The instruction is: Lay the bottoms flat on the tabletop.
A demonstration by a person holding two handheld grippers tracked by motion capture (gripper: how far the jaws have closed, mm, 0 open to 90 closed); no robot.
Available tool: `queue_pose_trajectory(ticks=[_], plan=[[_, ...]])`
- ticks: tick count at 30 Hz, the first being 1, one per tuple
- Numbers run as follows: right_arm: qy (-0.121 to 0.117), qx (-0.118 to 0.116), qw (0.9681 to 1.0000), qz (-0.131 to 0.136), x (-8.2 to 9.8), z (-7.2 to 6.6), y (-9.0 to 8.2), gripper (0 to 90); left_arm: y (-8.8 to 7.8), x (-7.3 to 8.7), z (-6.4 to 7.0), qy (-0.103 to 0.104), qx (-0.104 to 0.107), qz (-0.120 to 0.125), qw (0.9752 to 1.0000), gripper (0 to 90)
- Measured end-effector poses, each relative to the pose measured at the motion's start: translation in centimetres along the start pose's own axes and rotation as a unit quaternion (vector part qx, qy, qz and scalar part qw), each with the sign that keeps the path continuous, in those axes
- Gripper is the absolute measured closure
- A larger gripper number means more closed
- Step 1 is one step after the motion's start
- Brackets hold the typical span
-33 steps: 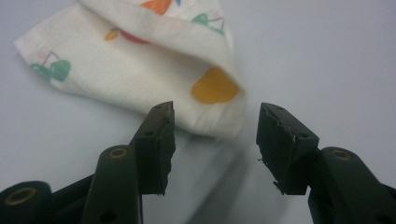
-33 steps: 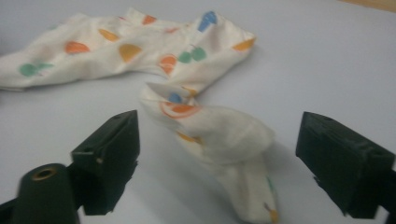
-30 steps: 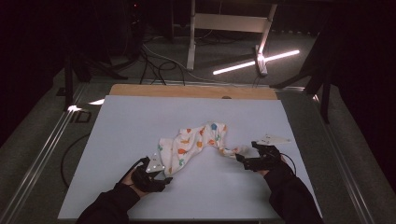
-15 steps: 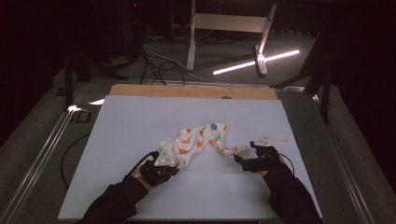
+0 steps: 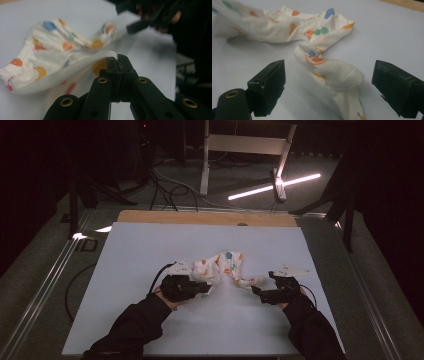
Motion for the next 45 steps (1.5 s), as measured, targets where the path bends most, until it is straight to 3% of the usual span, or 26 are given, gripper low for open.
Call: queue_pose_trajectory(ticks=[2,5,6,8,10,13,17,19,20,21,22,23,25,26,27,30,33,36,38,42,43,44,45], plan=[[-0.001,0.001,1.0000,0.001,0.0,0.1,0.0,11.9,-0.7,0.2,-0.6,-0.029,0.004,0.033,0.9990,88.9],[0.001,0.000,1.0000,0.000,0.0,0.1,-0.1,12.0,-1.9,1.6,-2.3,-0.091,-0.007,0.079,0.9927,88.7],[0.004,-0.001,1.0000,-0.001,0.0,0.1,-0.1,12.0,-2.2,2.3,-3.0,-0.107,-0.018,0.082,0.9907,88.7],[0.001,0.001,1.0000,-0.002,0.0,0.1,-0.1,12.1,-2.8,4.1,-4.5,-0.132,-0.048,0.064,0.9880,88.7],[-0.001,-0.001,1.0000,-0.006,0.1,-0.1,0.0,12.1,-3.1,5.9,-5.8,-0.131,-0.088,0.028,0.9871,88.7],[-0.007,-0.001,0.9999,-0.010,0.1,-0.4,0.3,12.1,-3.3,8.0,-7.0,-0.104,-0.130,-0.037,0.9855,86.9],[-0.007,-0.001,0.9999,-0.013,0.1,-0.4,0.3,12.2,-3.6,9.8,-8.0,-0.074,-0.167,-0.100,0.9781,85.0],[-0.006,0.001,0.9999,-0.014,0.2,-0.4,0.4,12.2,-3.7,10.4,-8.3,-0.052,-0.185,-0.133,0.9722,82.0],[-0.006,0.000,0.9999,-0.014,0.2,-0.4,0.4,12.2,-3.8,10.8,-8.5,-0.043,-0.192,-0.151,0.9689,78.9],[-0.006,0.001,0.9999,-0.015,0.2,-0.4,0.4,12.2,-4.1,11.0,-8.5,-0.043,-0.192,-0.156,0.9679,71.4],[-0.006,0.001,0.9999,-0.015,0.2,-0.4,0.4,12.2,-4.3,11.0,-8.5,-0.048,-0.194,-0.152,0.9680,65.5],[-0.006,0.000,0.9999,-0.014,0.2,-0.5,0.3,12.2,-4.7,10.8,-8.4,-0.045,-0.195,-0.139,0.9698,58.5],[-0.008,-0.001,0.9999,-0.013,0.1,-0.4,0.2,12.2,-5.5,10.1,-7.7,-0.026,-0.194,-0.116,0.9738,53.3],[-0.008,-0.001,0.9999,-0.013,0.1,-0.4,0.2,12.2,-5.8,9.6,-7.2,-0.018,-0.187,-0.102,0.9768,49.1],[-0.006,-0.001,0.9999,-0.012,0.1,-0.3,0.2,12.2,-6.2,9.0,-6.5,-0.007,-0.178,-0.086,0.9803,47.6],[-0.007,-0.002,0.9999,-0.012,0.1,-0.4,0.2,12.2,-6.5,7.6,-4.2,0.030,-0.145,-0.057,0.9874,45.2],[-0.005,-0.005,0.9999,-0.012,0.1,-0.5,0.3,12.2,-5.5,7.0,-1.8,0.058,-0.099,-0.051,0.9921,45.5],[-0.007,-0.009,0.9999,-0.007,0.0,-0.7,0.2,12.2,-3.7,7.3,-0.2,0.081,-0.066,-0.074,0.9917,47.2],[-0.007,-0.014,0.9999,-0.004,-0.1,-0.8,0.1,12.2,-2.2,7.9,0.2,0.094,-0.055,-0.102,0.9889,48.9],[-0.009,-0.015,0.9999,0.000,-0.1,-0.8,0.0,12.2,-0.4,9.2,-0.3,0.096,-0.054,-0.146,0.9831,55.8],[-0.009,-0.015,0.9999,0.000,-0.1,-0.8,0.0,12.2,-0.4,9.2,-0.3,0.096,-0.054,-0.146,0.9831,57.0],[-0.008,-0.014,0.9999,0.000,-0.1,-0.8,0.0,12.2,0.3,9.7,-0.6,0.094,-0.056,-0.172,0.9789,57.0],[-0.009,-0.013,0.9999,0.001,-0.2,-0.7,-0.1,12.2,0.5,9.9,-0.7,0.097,-0.064,-0.180,0.9768,62.5]])
Point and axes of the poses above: each handheld gripper's, and its own axes: y roughly forward along the jaws, x roughly out of its underside, z roughly to its right, the point moved 5 cm from there along y, roughly forward along the jaws, and after that the axes turned 14 degrees about y, right-handed, at the moved point
